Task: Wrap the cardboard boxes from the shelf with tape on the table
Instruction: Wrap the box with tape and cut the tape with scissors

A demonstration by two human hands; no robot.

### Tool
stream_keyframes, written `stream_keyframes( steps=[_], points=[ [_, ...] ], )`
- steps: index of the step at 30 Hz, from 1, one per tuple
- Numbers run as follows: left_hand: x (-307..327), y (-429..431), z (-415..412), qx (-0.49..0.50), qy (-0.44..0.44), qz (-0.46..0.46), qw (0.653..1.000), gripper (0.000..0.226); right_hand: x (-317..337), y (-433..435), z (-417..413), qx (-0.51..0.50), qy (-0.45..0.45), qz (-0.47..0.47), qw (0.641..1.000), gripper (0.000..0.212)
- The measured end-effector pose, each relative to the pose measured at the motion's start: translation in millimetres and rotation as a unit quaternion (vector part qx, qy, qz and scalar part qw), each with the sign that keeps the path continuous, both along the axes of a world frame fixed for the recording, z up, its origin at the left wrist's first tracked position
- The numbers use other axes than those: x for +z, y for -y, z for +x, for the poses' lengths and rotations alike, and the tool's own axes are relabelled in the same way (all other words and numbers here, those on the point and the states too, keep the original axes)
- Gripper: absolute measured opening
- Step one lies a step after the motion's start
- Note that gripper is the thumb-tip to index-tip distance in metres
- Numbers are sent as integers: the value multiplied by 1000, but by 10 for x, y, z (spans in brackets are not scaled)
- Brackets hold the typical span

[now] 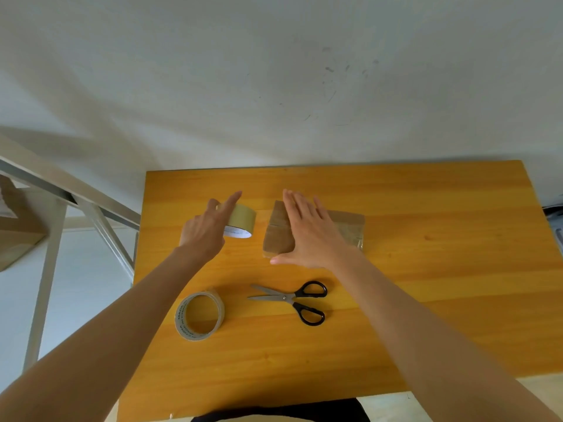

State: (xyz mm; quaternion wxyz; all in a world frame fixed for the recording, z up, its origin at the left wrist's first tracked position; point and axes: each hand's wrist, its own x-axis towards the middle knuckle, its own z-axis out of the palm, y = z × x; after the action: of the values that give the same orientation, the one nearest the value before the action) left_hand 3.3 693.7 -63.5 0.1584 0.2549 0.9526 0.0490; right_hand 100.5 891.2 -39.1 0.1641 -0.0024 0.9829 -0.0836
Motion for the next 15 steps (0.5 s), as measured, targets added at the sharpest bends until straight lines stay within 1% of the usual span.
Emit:
stream_keyframes(
  steps=[3,9,11,15],
  points=[
    [44,23,1,-7,-14,-10,1000,92,24,172,-138,25,17,30,999,136],
    [202,67,-42,-17,-31,-14,999,87,123,311,-225,10,12,51,999,122],
    [298,77,-53,-24,-47,-1,999,90,174,325,-221,2,5,48,999,122],
    [493,122,-76,-18,-76,49,996,93,369,331,-240,-10,-45,4,999,125]
  ],
)
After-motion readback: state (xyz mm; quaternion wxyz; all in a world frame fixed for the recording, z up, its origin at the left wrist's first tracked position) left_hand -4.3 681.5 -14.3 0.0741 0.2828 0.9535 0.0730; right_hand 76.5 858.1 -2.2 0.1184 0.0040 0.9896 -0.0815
